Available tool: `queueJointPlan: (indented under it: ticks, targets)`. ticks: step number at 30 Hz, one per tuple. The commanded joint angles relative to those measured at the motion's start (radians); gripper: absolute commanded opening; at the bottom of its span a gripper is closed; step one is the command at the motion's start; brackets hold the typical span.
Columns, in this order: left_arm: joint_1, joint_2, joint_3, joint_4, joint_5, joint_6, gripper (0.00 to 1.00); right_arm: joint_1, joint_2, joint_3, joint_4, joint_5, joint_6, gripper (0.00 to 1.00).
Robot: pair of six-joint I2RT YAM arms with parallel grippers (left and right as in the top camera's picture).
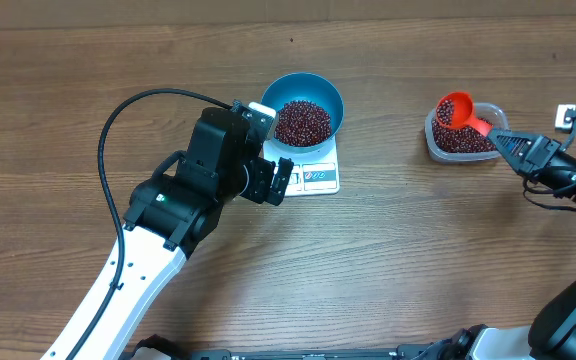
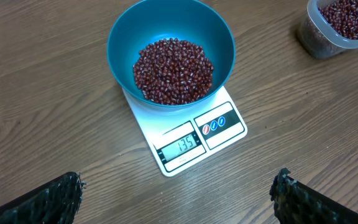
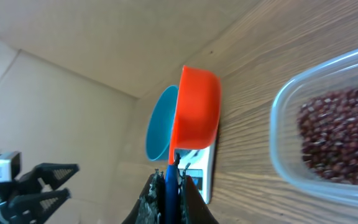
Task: Scoop item into bowl and weigh 150g on scale
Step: 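Lift the filled scoop and carry it over the blue bowl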
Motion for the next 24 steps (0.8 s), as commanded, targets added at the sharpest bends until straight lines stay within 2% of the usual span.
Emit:
queueJointPlan:
  ticks: [1, 6, 13, 24]
  targets:
    - [0.004, -0.002, 0.005, 0.004, 0.007, -0.014, 0.99, 0.037, 0.009, 0.005, -0.017, -0.057, 0.0, 0.04]
    - [0.004, -0.002, 0.005, 0.004, 0.007, -0.014, 0.99, 0.126, 0.009, 0.005, -0.002, -0.055, 0.0, 0.04]
    - [0.004, -0.002, 0.005, 0.004, 0.007, -0.014, 0.99, 0.291, 0.01, 0.005, 0.117, -0.024, 0.01, 0.04]
    - [0.004, -0.002, 0.005, 0.004, 0.007, -0.014, 1.0, 0.472, 0.01, 0.005, 0.39, 0.166, 0.298, 0.04]
